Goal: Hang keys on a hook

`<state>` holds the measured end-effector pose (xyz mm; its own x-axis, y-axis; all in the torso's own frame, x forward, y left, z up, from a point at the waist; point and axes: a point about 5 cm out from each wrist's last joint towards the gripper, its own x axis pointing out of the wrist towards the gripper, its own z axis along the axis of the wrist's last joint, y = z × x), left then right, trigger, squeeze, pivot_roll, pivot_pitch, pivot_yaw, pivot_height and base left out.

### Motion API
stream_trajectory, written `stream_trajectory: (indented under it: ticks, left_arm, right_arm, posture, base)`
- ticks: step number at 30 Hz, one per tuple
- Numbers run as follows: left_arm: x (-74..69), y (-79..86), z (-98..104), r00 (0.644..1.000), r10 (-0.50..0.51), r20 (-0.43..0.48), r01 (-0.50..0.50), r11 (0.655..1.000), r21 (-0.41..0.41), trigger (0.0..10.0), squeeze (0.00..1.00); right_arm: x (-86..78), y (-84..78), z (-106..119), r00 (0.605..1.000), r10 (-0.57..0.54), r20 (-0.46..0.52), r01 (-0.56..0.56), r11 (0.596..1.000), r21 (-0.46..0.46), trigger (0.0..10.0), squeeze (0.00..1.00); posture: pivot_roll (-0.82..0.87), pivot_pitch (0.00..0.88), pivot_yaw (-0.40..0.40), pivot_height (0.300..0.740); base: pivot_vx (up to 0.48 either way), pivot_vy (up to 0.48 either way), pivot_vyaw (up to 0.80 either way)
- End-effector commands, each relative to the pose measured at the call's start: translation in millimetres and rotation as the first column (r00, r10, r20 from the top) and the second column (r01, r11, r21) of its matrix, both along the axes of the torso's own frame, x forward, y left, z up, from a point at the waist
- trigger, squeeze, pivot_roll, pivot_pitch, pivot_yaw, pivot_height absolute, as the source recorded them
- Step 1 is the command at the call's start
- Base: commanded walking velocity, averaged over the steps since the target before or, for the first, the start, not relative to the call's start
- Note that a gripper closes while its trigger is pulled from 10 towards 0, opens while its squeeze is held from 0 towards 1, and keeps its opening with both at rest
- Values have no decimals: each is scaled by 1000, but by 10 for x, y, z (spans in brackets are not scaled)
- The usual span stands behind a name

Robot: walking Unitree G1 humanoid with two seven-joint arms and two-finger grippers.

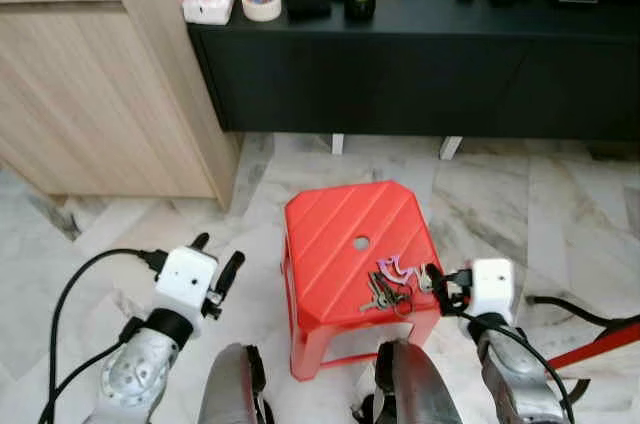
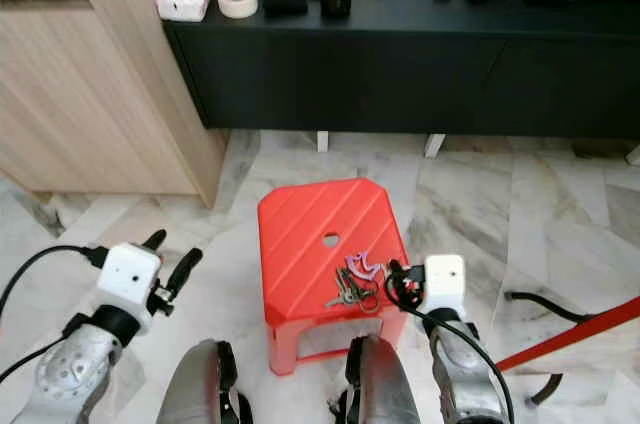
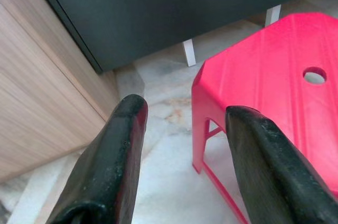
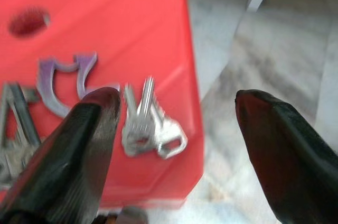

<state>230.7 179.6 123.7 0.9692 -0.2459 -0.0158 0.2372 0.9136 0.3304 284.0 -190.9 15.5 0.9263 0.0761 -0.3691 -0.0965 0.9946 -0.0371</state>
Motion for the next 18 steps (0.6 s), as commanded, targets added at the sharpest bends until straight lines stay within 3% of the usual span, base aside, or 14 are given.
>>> stream_trajectory:
  ticks: [1,9,18]
  left_arm:
    - [-34,-9,-48,1000,-1,-17,1,1000,14,10000,0]
    - [-31,-2,-50,1000,2,-18,-2,1000,10,10000,0]
    - [-10,-11,-62,1000,4,-19,-4,1000,7,10000,0]
  right_arm:
    - [-41,-29,-76,999,0,-50,-1,1000,-10,10000,0]
    - [75,12,-20,999,9,-50,-9,1000,8,10000,0]
    - [-38,3,-184,986,21,-167,-26,999,-28,10000,0]
  posture:
    - [77,239,-36,607]
    - [78,231,-31,607]
    - [81,222,-30,607]
  base:
    - [0,0,0]
    - [0,0,0]
    - [0,0,0]
